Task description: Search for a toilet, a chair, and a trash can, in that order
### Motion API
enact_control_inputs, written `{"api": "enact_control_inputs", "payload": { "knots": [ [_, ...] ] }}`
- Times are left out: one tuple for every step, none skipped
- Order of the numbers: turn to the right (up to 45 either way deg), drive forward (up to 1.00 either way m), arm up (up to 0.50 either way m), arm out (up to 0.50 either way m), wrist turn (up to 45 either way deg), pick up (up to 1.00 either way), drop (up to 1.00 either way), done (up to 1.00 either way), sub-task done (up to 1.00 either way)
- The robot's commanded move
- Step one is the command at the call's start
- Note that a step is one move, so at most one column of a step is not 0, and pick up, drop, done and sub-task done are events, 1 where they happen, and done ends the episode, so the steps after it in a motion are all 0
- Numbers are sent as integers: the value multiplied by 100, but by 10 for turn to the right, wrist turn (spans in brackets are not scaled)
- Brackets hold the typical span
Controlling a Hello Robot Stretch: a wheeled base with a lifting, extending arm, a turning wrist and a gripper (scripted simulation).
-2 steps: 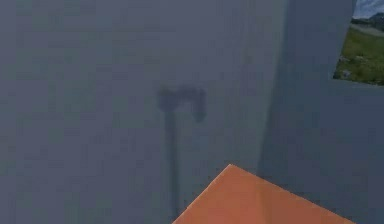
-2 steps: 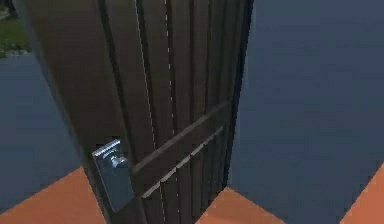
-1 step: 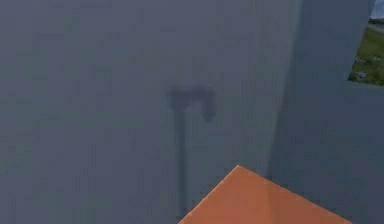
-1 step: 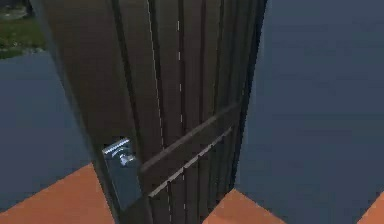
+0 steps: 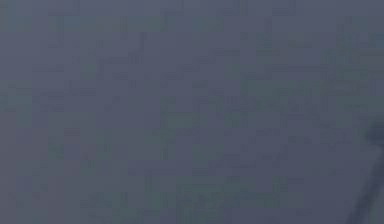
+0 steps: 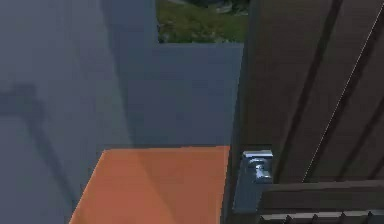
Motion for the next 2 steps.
{"api": "enact_control_inputs", "payload": {
  "knots": [
    [-270,0,0,0,0,0,0,0,0],
    [0,30,0,0,0,0,0,0,0]
  ]
}}
